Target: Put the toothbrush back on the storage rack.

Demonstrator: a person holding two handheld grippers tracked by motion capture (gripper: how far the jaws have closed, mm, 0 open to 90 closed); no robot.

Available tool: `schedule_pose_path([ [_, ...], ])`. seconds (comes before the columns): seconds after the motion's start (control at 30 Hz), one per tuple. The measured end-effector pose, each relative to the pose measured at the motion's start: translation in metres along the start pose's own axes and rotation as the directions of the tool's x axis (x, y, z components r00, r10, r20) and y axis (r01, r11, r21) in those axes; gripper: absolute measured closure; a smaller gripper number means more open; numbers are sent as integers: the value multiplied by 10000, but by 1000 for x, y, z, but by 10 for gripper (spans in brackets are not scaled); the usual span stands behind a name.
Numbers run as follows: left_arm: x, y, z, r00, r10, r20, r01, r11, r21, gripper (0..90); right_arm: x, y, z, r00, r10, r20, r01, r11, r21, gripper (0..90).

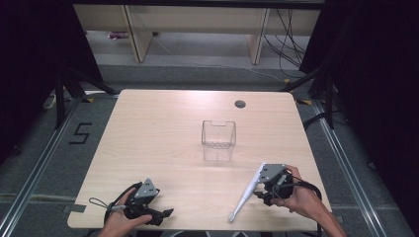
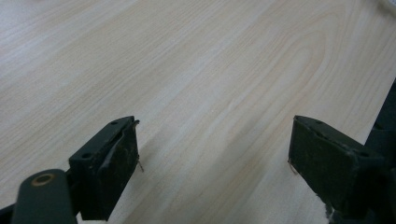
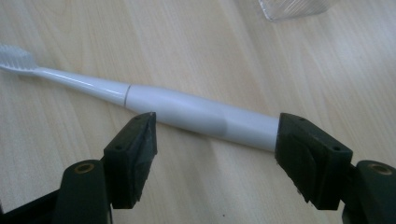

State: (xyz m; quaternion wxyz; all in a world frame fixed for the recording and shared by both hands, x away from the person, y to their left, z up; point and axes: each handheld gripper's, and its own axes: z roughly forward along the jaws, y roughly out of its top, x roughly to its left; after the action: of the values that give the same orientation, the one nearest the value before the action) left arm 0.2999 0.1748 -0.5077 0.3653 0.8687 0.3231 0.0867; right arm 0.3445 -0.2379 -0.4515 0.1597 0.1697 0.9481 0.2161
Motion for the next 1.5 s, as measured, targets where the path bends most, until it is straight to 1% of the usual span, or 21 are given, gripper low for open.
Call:
schedule_pose_path([
  [0.03, 0, 0, 0, 10000, 0, 0, 0, 10000, 0, 153, 0, 0, 0, 10000, 0, 0, 0, 10000, 0, 303],
  [0.07, 0, 0, 0, 10000, 7, 1, -7, 10000, -11, 152, -2, 3, 3, 9992, -391, -79, 392, 9991, 177, 305],
  [0.2, 0, 0, 0, 10000, 12, 61, -12, 10000, -4, 152, -2, 7, 9, 9974, -704, -145, 710, 9963, 475, 311],
  [0.27, 0, 0, 0, 10000, 48, -29, -48, 10000, 23, 152, -1, 8, 10, 9975, -674, -193, 684, 9961, 565, 315],
  [0.33, 0, 0, 0, 10000, 48, -26, -48, 10000, -4, 153, 0, 12, 13, 9951, -969, -204, 981, 9929, 668, 316],
  [0.57, 0, 0, 0, 10000, 35, -33, -35, 10000, -19, 152, 0, 18, 22, 9877, -1445, -599, 1497, 9842, 949, 316],
  [0.6, 0, 0, 0, 10000, 35, -35, -35, 10000, -10, 153, 2, 19, 23, 9897, -1296, -603, 1354, 9853, 1040, 315],
  [0.63, 0, 0, 0, 10000, 9, 2, -9, 10000, -21, 152, 1, 20, 25, 9863, -1491, -700, 1555, 9830, 973, 315],
  [0.7, 0, 0, 0, 10000, 2, -25, -2, 10000, -26, 152, 1, 21, 26, 9856, -1503, -771, 1576, 9825, 995, 315],
  [0.77, -2, 0, 1, 9999, -94, 88, 95, 9998, -157, 152, 3, 22, 30, 9843, -1508, -921, 1619, 9785, 1279, 307],
  [0.83, -2, 0, 1, 9999, -80, 78, 81, 9998, -162, 153, 1, 24, 33, 9774, -1786, -1129, 1924, 9731, 1265, 307],
  [0.87, -2, 0, 0, 10000, 40, 74, -39, 10000, -64, 153, 2, 25, 32, 9823, -1679, -828, 1785, 9733, 1444, 307],
  [0.9, -2, 0, 0, 10000, 40, 74, -39, 10000, -64, 153, 2, 25, 32, 9823, -1679, -828, 1785, 9733, 1444, 307],
  [0.93, -2, 0, 1, 9999, -88, 86, 90, 9998, -158, 152, 2, 26, 35, 9772, -1764, -1181, 1917, 9722, 1342, 302],
  [1.1, -2, 0, 1, 9999, -69, 92, 70, 9999, -137, 152, 0, 28, 37, 9783, -1712, -1166, 1872, 9717, 1441, 313],
  [1.13, -2, 0, 1, 9999, -92, 86, 94, 9998, -164, 152, -1, 29, 39, 9767, -1704, -1308, 1890, 9710, 1465, 315],
  [1.23, -2, 0, 1, 9999, -86, 84, 87, 9999, -144, 152, -2, 29, 40, 9775, -1767, -1155, 1927, 9703, 1463, 316],
  [1.27, -2, 0, 1, 9999, -66, 90, 67, 9999, -137, 152, -1, 29, 40, 9808, -1558, -1174, 1739, 9711, 1636, 323],
  [1.3, -2, 0, 0, 10000, 33, 82, -33, 10000, -73, 152, -1, 30, 40, 9796, -1532, -1301, 1736, 9712, 1635, 335],
  [1.43, -2, 0, 1, 9999, -95, 82, 96, 9998, -148, 152, -3, 31, 42, 9743, -1901, -1206, 2080, 9650, 1599, 350],
  [1.5, -2, 0, 1, 9999, -91, 88, 92, 9999, -144, 152, 0, 31, 43, 9799, -1495, -1320, 1711, 9703, 1713, 358],
])
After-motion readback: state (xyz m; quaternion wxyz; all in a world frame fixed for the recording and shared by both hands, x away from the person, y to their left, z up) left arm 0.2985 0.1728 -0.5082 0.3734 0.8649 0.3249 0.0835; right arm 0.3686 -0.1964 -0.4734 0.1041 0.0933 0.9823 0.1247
